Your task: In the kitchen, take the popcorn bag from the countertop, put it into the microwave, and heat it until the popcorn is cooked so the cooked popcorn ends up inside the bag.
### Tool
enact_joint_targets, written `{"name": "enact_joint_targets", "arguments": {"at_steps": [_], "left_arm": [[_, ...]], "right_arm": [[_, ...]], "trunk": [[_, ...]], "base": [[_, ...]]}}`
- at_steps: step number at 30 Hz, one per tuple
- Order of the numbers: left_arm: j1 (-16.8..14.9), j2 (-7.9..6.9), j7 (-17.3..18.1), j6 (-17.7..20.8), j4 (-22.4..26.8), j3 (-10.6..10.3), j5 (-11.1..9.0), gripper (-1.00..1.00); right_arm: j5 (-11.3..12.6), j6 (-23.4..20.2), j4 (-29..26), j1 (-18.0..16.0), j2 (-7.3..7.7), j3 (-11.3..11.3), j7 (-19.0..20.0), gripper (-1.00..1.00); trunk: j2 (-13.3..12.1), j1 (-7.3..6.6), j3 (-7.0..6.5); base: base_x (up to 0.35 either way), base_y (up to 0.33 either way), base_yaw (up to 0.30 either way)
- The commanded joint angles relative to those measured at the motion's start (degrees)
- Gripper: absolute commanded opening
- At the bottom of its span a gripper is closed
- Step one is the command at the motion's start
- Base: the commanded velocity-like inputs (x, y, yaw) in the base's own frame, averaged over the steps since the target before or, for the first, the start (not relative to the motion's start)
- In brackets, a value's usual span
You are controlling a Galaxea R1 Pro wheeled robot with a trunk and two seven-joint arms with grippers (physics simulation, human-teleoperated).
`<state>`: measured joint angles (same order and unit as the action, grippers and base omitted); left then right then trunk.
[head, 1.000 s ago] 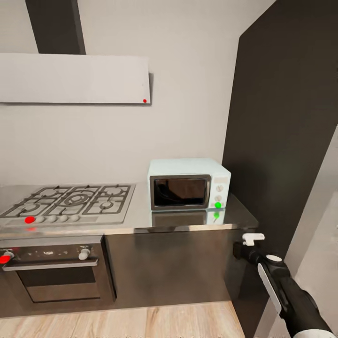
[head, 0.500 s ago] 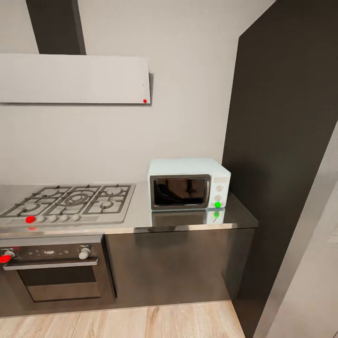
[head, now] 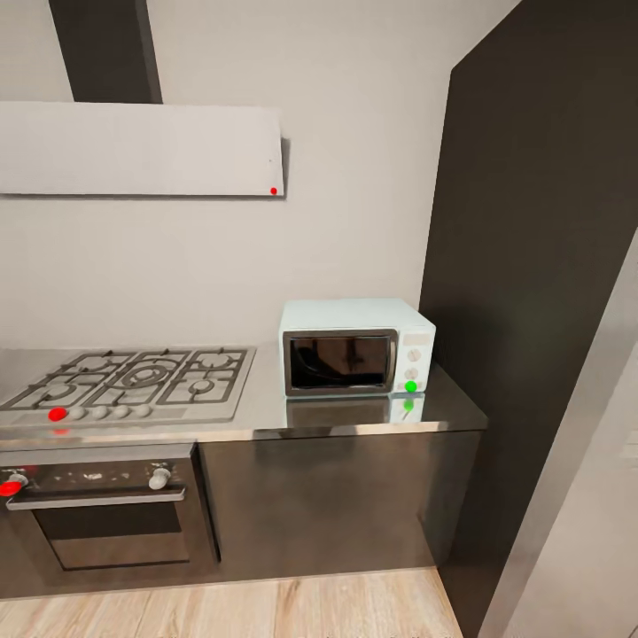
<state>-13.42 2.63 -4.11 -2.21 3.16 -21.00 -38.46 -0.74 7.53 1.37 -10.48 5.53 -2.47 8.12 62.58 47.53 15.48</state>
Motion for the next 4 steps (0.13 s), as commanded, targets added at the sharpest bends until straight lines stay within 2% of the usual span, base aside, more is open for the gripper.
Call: {"name": "enact_joint_targets", "arguments": {"at_steps": [1, 4], "left_arm": [[0.0, 0.01, -0.2, -0.2, 0.0, -0.5, -0.4, 1.00], [0.0, 0.01, -0.3, -0.2, 0.0, -0.5, -0.4, 1.00]], "right_arm": [[-0.1, 0.3, 0.1, -0.1, 0.01, -0.3, 0.2, -1.00], [-0.1, 0.3, 0.1, -0.1, 0.01, -0.3, 0.2, -1.00]], "trunk": [[0.0, 0.00, 0.07], [0.0, 0.00, 0.07]], "base": [[0.000, 0.000, 0.000], [0.000, 0.000, 0.000]]}}
